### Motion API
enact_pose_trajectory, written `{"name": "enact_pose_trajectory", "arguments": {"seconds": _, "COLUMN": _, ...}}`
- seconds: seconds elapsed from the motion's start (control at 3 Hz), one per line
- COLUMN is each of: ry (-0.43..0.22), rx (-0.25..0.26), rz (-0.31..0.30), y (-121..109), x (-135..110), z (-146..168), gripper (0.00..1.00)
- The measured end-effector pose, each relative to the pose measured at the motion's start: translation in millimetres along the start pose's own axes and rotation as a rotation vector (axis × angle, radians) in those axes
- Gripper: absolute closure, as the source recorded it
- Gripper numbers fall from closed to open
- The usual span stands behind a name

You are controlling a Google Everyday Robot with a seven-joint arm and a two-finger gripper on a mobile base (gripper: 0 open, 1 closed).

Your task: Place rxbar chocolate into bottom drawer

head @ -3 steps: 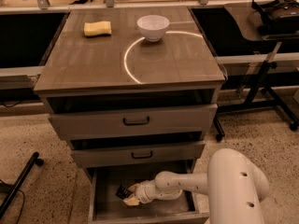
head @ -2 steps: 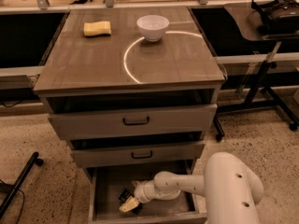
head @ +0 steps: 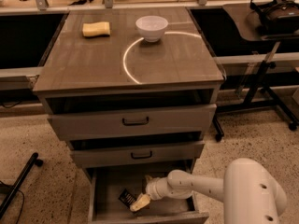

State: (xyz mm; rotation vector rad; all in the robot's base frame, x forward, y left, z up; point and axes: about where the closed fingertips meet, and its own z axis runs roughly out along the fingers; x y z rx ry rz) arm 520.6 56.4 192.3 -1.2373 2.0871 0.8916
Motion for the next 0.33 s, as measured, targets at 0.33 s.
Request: {"name": "enact_pose_trajectory", "arguments": {"seconds": 0.33, "ry": -0.02, "rx": 0.02, "rz": -0.001, "y": -5.2, "x": -7.3, "z": -47.4, "gripper": 0.0}}
